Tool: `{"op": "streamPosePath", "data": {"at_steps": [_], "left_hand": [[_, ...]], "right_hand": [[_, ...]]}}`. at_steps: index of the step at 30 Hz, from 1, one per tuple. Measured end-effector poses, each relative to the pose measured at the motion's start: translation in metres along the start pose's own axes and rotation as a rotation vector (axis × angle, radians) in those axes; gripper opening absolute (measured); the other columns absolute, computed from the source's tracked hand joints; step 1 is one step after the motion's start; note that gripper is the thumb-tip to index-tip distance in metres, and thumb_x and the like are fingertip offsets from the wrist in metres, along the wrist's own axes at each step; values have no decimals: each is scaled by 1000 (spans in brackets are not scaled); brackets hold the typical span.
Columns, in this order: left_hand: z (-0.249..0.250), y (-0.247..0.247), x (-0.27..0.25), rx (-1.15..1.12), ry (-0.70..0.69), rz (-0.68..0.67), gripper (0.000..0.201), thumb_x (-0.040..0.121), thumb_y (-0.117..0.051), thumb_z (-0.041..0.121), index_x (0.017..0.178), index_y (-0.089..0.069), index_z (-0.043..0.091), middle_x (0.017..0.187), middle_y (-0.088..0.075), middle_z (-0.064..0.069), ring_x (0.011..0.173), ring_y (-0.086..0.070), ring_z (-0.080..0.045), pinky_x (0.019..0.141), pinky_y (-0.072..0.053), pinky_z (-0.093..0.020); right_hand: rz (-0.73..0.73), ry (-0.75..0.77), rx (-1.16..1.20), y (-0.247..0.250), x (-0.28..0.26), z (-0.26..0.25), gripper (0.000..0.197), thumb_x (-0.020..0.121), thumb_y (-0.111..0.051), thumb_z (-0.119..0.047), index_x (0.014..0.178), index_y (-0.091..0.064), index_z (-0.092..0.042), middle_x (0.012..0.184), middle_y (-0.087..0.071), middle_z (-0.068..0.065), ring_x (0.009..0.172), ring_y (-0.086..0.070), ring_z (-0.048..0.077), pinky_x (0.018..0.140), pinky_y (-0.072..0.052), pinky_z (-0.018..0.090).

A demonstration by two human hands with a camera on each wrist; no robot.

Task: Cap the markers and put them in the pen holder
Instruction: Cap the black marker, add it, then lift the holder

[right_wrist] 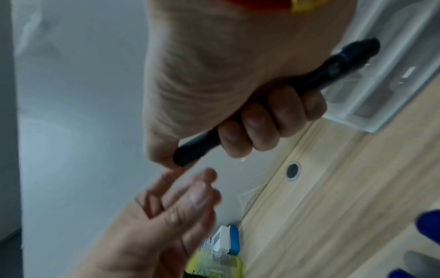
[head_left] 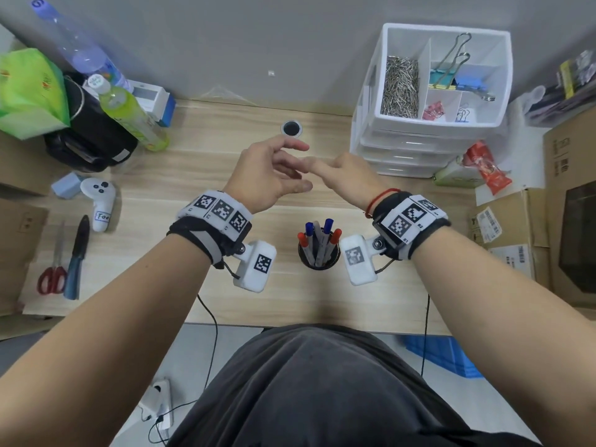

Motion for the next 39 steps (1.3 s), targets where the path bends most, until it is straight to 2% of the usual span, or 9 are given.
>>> {"op": "streamPosePath", "data": {"at_steps": [3,9,13,17,21,27,31,36,39], "left_hand": [[-60,-15,-6,264,216,-57,50,71,-86,27,115,-63,27,100,-66,8,78,-66,-8,75,-57,-29],[-160,-83,-62,143,641,-439,50,81,-69,-5,126,-55,12,89,-57,4,81,-63,-16,73,-60,-28],[-177,-99,-60,2,661,-330,44,83,-71,4,123,-56,13,101,-64,-5,87,-67,-23,82,-61,-38],[-184,-110,-49,-113,681,-295,39,82,-69,2,118,-59,14,110,-70,-7,95,-73,-26,84,-60,-43],[-178,-115,-39,-193,647,-256,35,85,-53,-8,113,-64,8,106,-73,-16,95,-73,-33,77,-61,-49],[-162,-87,-17,-346,609,-124,42,87,-46,-13,121,-61,6,118,-68,-19,101,-70,-34,74,-62,-46],[-139,-65,4,-358,540,-69,38,88,-54,-10,121,-61,6,117,-70,-18,100,-71,-33,77,-61,-50],[-121,-39,28,-419,522,30,42,85,-45,-19,124,-52,-5,121,-65,-24,101,-69,-37,71,-62,-51],[-109,-26,44,-379,484,27,37,87,-48,-13,120,-58,-1,110,-68,-17,94,-71,-34,67,-62,-48]], "right_hand": [[92,-113,103,3,-3,26,56,72,-41,-72,53,-38,-19,59,-34,7,54,-33,21,61,-30,37],[135,-211,423,-11,-9,67,59,71,-47,-65,50,-30,-13,48,-24,0,47,-21,20,51,-24,32],[53,-179,698,-28,-7,66,54,91,-46,-64,59,-39,-20,54,-37,0,49,-33,17,51,-33,30],[8,-62,501,-30,-8,54,43,104,-40,-43,76,-55,-14,74,-51,-2,69,-49,10,71,-42,24],[-26,29,221,-40,-11,54,25,100,-53,-40,91,-64,-19,83,-63,-9,70,-55,-1,69,-43,19],[2,160,-33,-47,-8,51,17,85,-74,-28,90,-69,-12,86,-69,0,69,-54,13,77,-49,34],[54,250,-85,-43,6,33,41,82,-75,-23,119,-62,-13,111,-64,4,81,-52,14,84,-46,30],[262,335,-58,-3,22,2,17,88,-61,-20,104,-65,-17,96,-62,0,69,-52,14,74,-50,37],[249,370,-70,7,36,-21,32,90,-59,-34,121,-60,-25,111,-51,-2,70,-50,11,73,-47,30]]}}
Point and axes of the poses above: each hand's wrist, its own x-axis towards the middle knuckle, its own y-axis out of the back of the hand, z = x × y, the point moved 10 cm from there along x, towards the middle knuckle
